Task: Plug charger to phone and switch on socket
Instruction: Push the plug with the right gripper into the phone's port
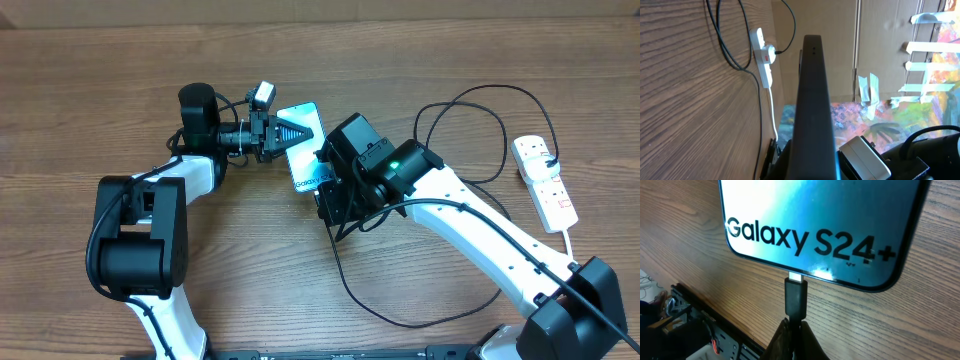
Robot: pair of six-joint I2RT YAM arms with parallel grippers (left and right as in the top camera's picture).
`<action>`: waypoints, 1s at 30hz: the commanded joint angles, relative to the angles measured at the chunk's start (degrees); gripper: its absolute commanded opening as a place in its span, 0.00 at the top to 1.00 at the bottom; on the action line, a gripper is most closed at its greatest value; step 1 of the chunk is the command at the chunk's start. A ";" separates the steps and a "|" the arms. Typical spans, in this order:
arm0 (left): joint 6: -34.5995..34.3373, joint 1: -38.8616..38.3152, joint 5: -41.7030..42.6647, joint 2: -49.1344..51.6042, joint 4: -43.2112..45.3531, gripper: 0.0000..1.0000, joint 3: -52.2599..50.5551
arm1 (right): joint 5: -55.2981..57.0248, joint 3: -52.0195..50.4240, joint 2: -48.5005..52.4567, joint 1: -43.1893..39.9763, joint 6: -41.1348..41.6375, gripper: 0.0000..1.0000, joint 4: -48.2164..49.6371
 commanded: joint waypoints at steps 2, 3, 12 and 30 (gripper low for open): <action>1.22 -0.33 0.22 -0.35 0.44 0.96 0.76 | -0.04 1.36 -2.14 0.07 0.26 0.96 0.11; 1.22 -0.33 0.11 -0.35 0.42 0.96 0.76 | -0.02 1.36 -2.16 0.07 0.28 0.96 0.11; 1.20 -0.33 -0.57 -0.35 0.42 0.96 0.76 | 0.00 1.38 -3.17 0.07 0.28 0.96 -0.09; -0.55 -0.33 -0.24 -0.35 0.42 0.96 0.76 | 1.68 1.38 -3.17 0.07 0.28 0.96 0.57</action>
